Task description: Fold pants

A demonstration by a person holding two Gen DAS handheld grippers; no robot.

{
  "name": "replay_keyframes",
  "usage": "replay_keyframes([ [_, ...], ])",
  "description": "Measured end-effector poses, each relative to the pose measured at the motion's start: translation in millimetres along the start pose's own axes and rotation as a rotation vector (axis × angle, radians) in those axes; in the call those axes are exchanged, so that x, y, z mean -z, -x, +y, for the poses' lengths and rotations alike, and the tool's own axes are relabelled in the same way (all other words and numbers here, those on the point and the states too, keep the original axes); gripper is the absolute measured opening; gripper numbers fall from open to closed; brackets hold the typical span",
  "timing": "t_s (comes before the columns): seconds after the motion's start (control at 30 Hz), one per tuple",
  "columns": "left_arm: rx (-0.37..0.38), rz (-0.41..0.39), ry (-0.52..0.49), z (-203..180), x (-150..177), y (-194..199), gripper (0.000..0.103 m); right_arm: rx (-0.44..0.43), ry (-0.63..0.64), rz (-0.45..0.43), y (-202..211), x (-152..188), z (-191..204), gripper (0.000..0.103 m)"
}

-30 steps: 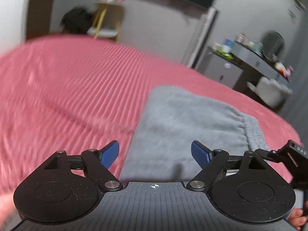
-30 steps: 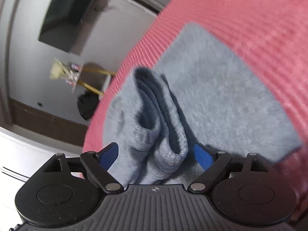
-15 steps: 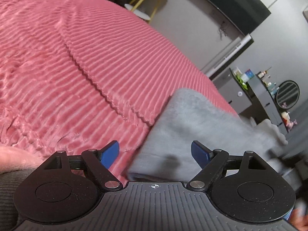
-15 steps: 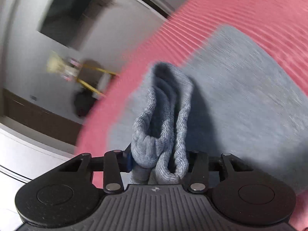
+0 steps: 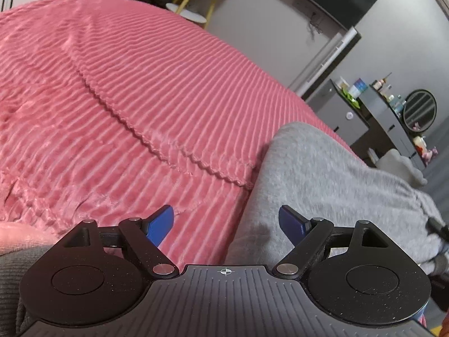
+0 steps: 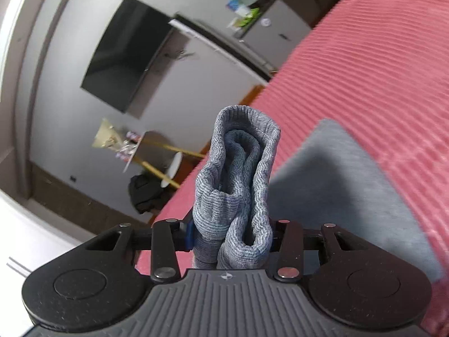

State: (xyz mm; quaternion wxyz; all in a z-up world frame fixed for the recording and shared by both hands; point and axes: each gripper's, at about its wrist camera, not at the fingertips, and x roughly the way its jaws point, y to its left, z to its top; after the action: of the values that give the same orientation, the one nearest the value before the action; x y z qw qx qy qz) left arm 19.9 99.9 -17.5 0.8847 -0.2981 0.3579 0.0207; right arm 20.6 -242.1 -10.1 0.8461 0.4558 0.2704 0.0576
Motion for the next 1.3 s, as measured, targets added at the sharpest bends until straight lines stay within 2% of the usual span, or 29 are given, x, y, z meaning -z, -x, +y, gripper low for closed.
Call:
replay_keyframes([
  [0.27, -0.018, 0.012, -0.008, -1.5, 0.3, -2.3, 0.087, 0.059, 0.049, 0.025, 2.7, 9.7, -18.3, 0.041],
  [0.33, -0.023, 0.018, -0.012, -2.0, -0.2, -3.3, 0.087, 0.084, 0.075, 0.039, 3.2, 8.1, -19.4, 0.046],
  [0.4, -0.027, 0.026, -0.014, -2.0, -1.3, -5.0, 0.087, 0.166, 0.12, 0.026, 5.6, 6.2, -20.0, 0.053],
  [0.47, -0.034, 0.029, -0.029, -4.4, -1.0, -6.6, 0.087, 0.26, 0.179, -0.03, 14.5, 5.2, -20.1, 0.054],
  [0.5, -0.038, 0.026, -0.043, -7.1, -0.6, -7.4, 0.087, 0.271, 0.198, -0.051, 20.1, 4.4, -20.1, 0.054],
  [0.7, -0.031, 0.043, -0.158, -33.0, 9.0, -23.8, 0.09, 0.207, 0.257, -0.026, 23.5, 9.5, -12.1, 0.053],
  [0.83, -0.063, 0.057, -0.237, -44.0, 15.2, -30.4, 0.092, 0.167, 0.369, 0.028, 4.2, 25.4, 7.8, 0.042],
  [0.87, -0.067, 0.055, -0.242, -44.4, 15.6, -30.2, 0.092, 0.153, 0.381, 0.046, -0.4, 30.0, 9.1, 0.042],
  [0.97, -0.058, 0.069, -0.222, -39.9, 14.8, -31.0, 0.093, 0.192, 0.348, 0.145, -17.2, 39.1, -0.3, 0.041],
  [1.03, -0.045, 0.085, -0.197, -36.7, 12.9, -31.6, 0.093, 0.192, 0.308, 0.175, -19.0, 44.1, -13.8, 0.035],
  [1.2, -0.02, 0.108, -0.15, -30.0, 9.8, -33.8, 0.093, 0.136, 0.282, 0.158, 6.1, 41.5, -22.1, 0.035],
  [1.27, -0.013, 0.113, -0.136, -27.9, 9.2, -34.8, 0.093, 0.124, 0.23, 0.131, 20.0, 33.8, -26.3, 0.04],
  [1.3, -0.01, 0.115, -0.133, -27.6, 9.1, -35.3, 0.093, 0.125, 0.196, 0.109, 25.2, 31.9, -29.1, 0.047],
])
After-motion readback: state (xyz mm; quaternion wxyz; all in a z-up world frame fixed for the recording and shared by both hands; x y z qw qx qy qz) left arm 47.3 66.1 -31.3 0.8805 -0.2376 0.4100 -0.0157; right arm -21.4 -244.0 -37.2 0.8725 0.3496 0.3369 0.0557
